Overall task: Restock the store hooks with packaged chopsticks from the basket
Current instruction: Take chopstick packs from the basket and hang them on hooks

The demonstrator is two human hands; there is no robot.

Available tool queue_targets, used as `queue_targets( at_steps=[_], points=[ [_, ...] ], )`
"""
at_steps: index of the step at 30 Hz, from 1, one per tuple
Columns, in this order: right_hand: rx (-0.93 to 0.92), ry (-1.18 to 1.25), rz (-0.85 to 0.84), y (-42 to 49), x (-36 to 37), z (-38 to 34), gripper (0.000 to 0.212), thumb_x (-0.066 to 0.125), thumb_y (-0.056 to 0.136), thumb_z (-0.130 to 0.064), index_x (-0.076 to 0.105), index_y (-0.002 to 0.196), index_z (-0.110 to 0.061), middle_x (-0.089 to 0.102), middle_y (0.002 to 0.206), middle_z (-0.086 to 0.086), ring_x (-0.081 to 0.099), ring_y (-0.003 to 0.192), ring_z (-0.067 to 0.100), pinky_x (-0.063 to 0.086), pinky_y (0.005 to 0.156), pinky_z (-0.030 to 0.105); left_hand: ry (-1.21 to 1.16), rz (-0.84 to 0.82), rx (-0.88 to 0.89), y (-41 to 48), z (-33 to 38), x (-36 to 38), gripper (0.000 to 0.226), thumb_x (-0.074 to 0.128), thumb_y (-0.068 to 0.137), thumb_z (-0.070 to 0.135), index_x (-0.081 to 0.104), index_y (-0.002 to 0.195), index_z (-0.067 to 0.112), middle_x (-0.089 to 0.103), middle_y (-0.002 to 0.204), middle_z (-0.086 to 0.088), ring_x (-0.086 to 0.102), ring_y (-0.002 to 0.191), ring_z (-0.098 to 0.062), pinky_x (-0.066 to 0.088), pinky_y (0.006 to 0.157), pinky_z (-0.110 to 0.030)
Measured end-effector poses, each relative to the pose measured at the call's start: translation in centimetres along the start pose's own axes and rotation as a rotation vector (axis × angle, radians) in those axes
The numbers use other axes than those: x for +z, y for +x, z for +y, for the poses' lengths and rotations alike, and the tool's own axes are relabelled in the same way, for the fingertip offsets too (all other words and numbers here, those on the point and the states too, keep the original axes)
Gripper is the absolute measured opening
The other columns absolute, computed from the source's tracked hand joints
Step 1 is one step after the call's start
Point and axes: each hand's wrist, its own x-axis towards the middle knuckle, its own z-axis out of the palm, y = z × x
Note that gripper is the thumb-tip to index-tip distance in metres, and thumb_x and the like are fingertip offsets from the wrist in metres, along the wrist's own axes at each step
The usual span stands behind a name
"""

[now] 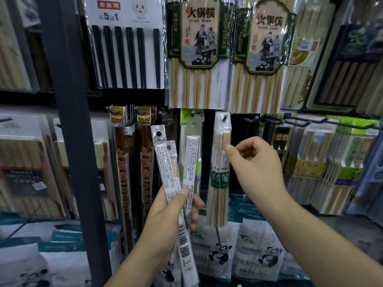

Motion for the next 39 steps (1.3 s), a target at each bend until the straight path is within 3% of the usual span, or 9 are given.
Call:
queue_targets(
  at_steps=[7, 11, 14, 15, 17, 22, 27, 39],
  points=[
    [-0.06, 0.086, -0.305, -2.4, 1.4, -1.3, 0.008, 0.072, 0.092, -0.035, 0.072, 0.087, -0.028, 0.069, 0.076, -0.013, 0.062, 0.067, 0.0, 0.05, 0.061, 0.014, 0.074, -0.037, 0.053, 0.2, 0.7, 0.8, 0.02, 0.058, 0.096, 0.032, 0.07, 0.113, 0.032, 0.074, 0.091, -0.011, 0.068, 0.071, -0.022, 0.057, 0.065, -0.033],
    [-0.037, 0.2, -0.354, -2.7, 1.7, -1.7, 0.025, 0.069, 0.095, -0.024, 0.067, 0.083, -0.002, 0.06, 0.072, 0.017, 0.053, 0.054, 0.007, 0.048, 0.049, 0.015, 0.099, -0.051, 0.04, 0.1, 0.6, 0.7, 0.019, 0.065, 0.095, 0.037, 0.072, 0.113, 0.036, 0.078, 0.1, -0.008, 0.074, 0.084, -0.022, 0.06, 0.072, -0.034],
    [-0.057, 0.192, -0.326, -2.3, 1.4, -2.1, 0.026, 0.066, 0.097, -0.027, 0.066, 0.082, -0.005, 0.058, 0.075, 0.02, 0.052, 0.059, 0.013, 0.048, 0.052, 0.027, 0.128, -0.028, 0.025, 0.2, 0.5, 0.6, 0.02, 0.068, 0.089, 0.047, 0.074, 0.107, 0.04, 0.078, 0.11, -0.001, 0.075, 0.101, -0.019, 0.062, 0.081, -0.032],
    [-0.059, 0.19, -0.3, -1.9, 1.2, -2.1, 0.028, 0.065, 0.098, -0.029, 0.066, 0.083, -0.005, 0.057, 0.074, 0.02, 0.051, 0.061, 0.015, 0.047, 0.056, 0.032, 0.136, -0.011, 0.033, 0.2, 0.6, 0.5, 0.017, 0.066, 0.09, 0.046, 0.075, 0.103, 0.04, 0.079, 0.107, 0.003, 0.075, 0.099, -0.014, 0.06, 0.079, -0.026],
    [-0.035, 0.221, -0.233, -1.0, 0.8, -2.2, 0.033, 0.061, 0.1, -0.033, 0.065, 0.084, -0.005, 0.051, 0.067, 0.017, 0.047, 0.06, 0.015, 0.043, 0.058, 0.03, 0.14, 0.023, 0.044, 0.4, 0.6, 0.4, 0.019, 0.062, 0.088, 0.045, 0.077, 0.095, 0.037, 0.078, 0.092, 0.008, 0.073, 0.085, -0.008, 0.056, 0.073, -0.018],
    [0.028, 0.237, -0.184, 0.5, 0.5, -2.0, 0.038, 0.057, 0.102, -0.037, 0.065, 0.072, -0.015, 0.04, 0.052, -0.006, 0.037, 0.045, 0.006, 0.035, 0.045, 0.017, 0.128, -0.028, 0.038, 0.4, 0.7, 0.5, 0.024, 0.056, 0.093, 0.045, 0.072, 0.088, 0.028, 0.061, 0.071, 0.001, 0.056, 0.06, -0.013, 0.052, 0.058, -0.023],
    [0.048, 0.227, -0.183, 0.4, 0.5, -1.8, 0.043, 0.058, 0.101, -0.039, 0.059, 0.066, -0.015, 0.039, 0.056, 0.0, 0.037, 0.052, 0.012, 0.035, 0.052, 0.027, 0.104, -0.05, 0.021, 0.5, 0.4, 0.5, 0.022, 0.058, 0.095, 0.042, 0.074, 0.101, 0.028, 0.058, 0.07, -0.002, 0.053, 0.056, -0.015, 0.051, 0.055, -0.03],
    [0.029, 0.203, -0.219, -0.1, 0.4, -1.2, 0.048, 0.061, 0.1, -0.035, 0.043, 0.066, -0.004, 0.031, 0.052, -0.005, 0.028, 0.049, 0.013, 0.031, 0.048, 0.022, 0.094, -0.065, 0.003, 0.7, 0.3, 0.4, 0.026, 0.061, 0.092, 0.043, 0.074, 0.109, 0.028, 0.054, 0.068, 0.001, 0.041, 0.052, -0.011, 0.038, 0.048, -0.024]
  ],
)
